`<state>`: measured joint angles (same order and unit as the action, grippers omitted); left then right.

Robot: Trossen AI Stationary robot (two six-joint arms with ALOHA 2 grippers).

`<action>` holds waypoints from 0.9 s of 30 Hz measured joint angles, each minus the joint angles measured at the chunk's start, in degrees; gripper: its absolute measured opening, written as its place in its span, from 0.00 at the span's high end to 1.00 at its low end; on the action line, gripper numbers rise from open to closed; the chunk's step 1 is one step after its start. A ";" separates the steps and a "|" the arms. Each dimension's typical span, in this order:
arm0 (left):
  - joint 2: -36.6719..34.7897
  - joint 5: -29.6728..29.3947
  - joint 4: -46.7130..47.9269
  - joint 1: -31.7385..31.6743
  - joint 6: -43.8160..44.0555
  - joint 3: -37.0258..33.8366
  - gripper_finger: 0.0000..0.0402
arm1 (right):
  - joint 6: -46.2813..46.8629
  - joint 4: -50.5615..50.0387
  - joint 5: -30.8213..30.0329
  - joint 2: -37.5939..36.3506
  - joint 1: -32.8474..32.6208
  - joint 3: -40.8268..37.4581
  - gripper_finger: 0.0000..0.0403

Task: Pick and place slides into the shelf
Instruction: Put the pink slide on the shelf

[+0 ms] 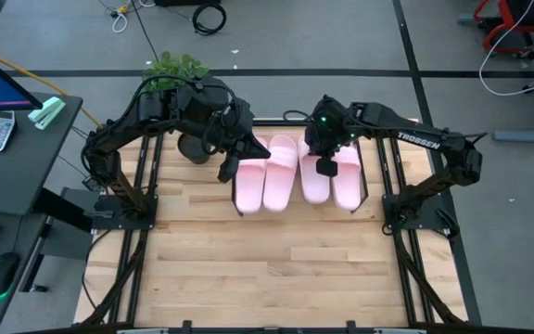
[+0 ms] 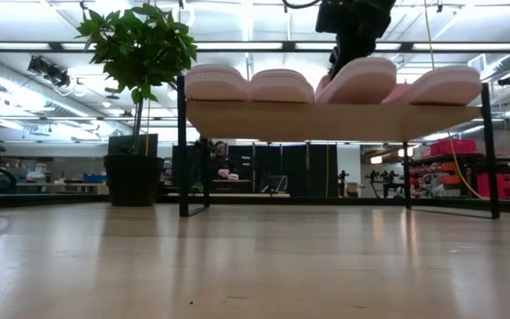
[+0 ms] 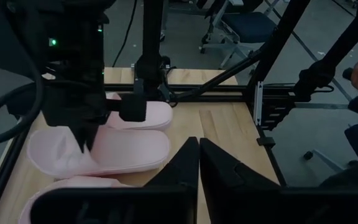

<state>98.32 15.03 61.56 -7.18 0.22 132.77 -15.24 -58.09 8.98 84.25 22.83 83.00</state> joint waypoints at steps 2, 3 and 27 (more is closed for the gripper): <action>0.00 0.00 -0.02 0.00 0.01 0.00 0.95 | 0.06 -0.02 0.69 0.07 -0.04 0.01 0.98; 0.00 0.00 -0.02 0.00 0.01 0.00 0.94 | 0.04 0.06 1.00 0.09 -0.04 0.00 0.98; 0.00 0.00 -0.07 0.00 0.08 0.00 0.95 | 1.63 4.46 7.36 0.22 2.49 -8.22 0.98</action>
<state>98.32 15.03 61.49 -7.18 0.30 132.77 -13.61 -53.63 16.34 84.47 25.32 74.78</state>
